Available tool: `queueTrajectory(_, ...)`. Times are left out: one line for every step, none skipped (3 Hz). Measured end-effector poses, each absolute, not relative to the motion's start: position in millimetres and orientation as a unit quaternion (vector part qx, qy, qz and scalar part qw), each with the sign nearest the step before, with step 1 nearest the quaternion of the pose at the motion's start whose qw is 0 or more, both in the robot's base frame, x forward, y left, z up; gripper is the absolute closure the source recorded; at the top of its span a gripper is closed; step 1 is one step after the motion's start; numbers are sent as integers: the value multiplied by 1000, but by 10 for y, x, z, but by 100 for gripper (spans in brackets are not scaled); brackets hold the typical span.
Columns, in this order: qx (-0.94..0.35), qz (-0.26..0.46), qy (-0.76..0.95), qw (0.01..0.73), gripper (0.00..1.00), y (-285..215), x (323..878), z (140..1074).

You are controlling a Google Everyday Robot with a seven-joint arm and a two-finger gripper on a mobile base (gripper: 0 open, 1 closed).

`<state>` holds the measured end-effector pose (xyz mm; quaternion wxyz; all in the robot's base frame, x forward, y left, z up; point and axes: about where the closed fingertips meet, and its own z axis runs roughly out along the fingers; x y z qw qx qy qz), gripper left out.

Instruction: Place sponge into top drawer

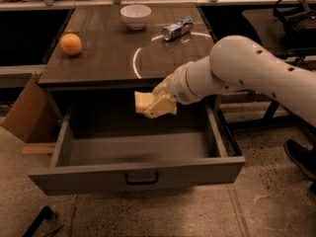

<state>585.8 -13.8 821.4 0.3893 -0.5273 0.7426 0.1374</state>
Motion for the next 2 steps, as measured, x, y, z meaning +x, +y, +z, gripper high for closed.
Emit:
queueTrajectory(-518,113,759,378,81,-100,5919,7941)
queueTrajectory(-508,98,772,370,58,-88,5984,7724)
